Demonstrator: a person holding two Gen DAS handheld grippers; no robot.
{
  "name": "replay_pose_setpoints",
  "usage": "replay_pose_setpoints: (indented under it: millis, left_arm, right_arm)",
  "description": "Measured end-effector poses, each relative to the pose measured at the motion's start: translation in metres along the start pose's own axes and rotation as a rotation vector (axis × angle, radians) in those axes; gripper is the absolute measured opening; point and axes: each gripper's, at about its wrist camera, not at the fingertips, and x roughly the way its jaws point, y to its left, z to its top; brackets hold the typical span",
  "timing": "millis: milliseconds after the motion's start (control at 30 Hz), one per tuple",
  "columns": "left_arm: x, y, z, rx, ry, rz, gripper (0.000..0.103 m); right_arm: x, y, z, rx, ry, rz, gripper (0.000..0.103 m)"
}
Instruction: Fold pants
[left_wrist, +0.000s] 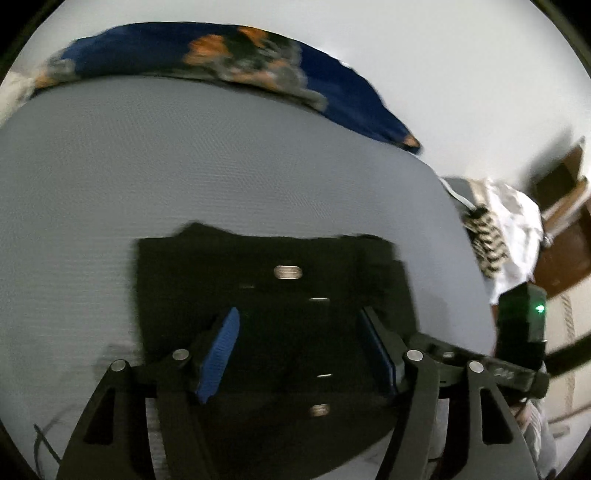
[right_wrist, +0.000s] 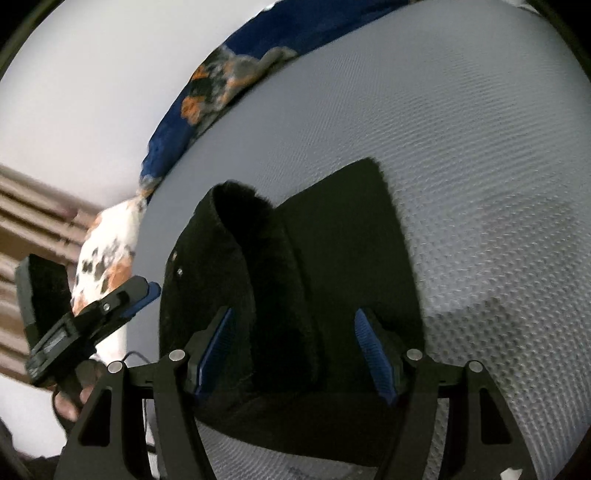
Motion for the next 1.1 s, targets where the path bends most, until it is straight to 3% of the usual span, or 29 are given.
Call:
replay_pose_setpoints:
  millis: [167,300,400,533,667,800,933,1100]
  left_arm:
    - [-0.015,0.045,-0.01,-0.071,-0.037,0.111,0.067]
    - [-0.02,0.065,-0.018,-0.098,-0.035,0.144,0.067]
    - [-0.021,0.071,-0.022,-0.111,-0.034,0.16,0.067]
    - [-0.016,0.074,-0.022,-0.138,-0.012,0.166,0.067]
    - [-0.016,0.074,-0.02,-0.146,-0.005,0.174,0.067]
    - [-0.019,0.071,-0.016,-0.149,0.003,0.18,0.067]
    - [-0.017,0.067,-0.013,-0.137,-0.001,0.182,0.067]
    - [-0.01,0.063,-0.007,-0.14,0.01,0.174,0.067]
  right_arm:
    - [0.021,0.003,0.009,-0.083,0.094,0.061,0.065]
    - [0.032,0.001,0.019,-0.11,0.116,0.12,0.059]
    - [0.043,-0.001,0.032,-0.117,0.122,0.166,0.047]
    - [0.061,0.0,0.047,-0.109,0.137,0.237,0.041]
    - [0.072,0.007,0.055,-0.122,0.146,0.253,0.028]
    - [0.054,0.02,0.05,-0.148,0.083,0.221,0.011]
    - [0.015,0.043,0.039,-0.189,-0.002,0.186,0.011]
    - [-0.025,0.028,0.029,-0.157,-0.1,0.113,0.01]
